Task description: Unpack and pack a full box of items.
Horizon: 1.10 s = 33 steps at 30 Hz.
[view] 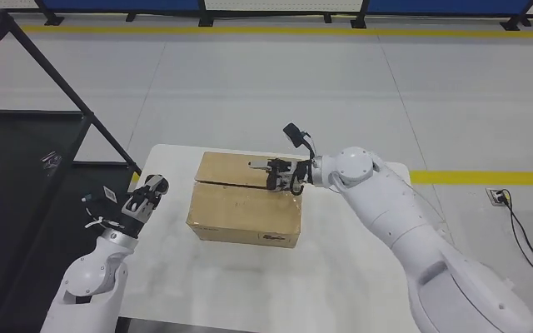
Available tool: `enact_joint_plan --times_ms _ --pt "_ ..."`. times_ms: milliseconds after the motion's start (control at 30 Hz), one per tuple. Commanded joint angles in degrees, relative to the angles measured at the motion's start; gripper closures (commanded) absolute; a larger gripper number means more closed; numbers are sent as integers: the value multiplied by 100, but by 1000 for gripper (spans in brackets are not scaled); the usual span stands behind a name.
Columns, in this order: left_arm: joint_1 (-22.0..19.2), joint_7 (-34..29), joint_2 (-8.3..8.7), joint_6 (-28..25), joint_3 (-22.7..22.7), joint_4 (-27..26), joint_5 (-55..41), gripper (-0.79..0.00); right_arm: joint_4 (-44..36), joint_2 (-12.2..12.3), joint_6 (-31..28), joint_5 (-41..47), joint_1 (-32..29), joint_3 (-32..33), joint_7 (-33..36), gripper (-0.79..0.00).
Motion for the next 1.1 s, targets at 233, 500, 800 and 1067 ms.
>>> enact_joint_plan --times_ms 233,500,800,1067 --pt "-90 -119 13 22 -5 63 23 0 90 183 -121 -17 -177 338 2 -785" --pt "-162 -167 21 50 -8 122 24 0 -159 412 -434 -116 -368 645 284 -785" --pt "-191 -172 30 61 -33 126 2 0 -615 659 -414 -409 -611 941 328 -785" --pt "-190 -155 33 78 -31 131 -20 0 -782 807 -326 -475 -755 1212 462 -785"
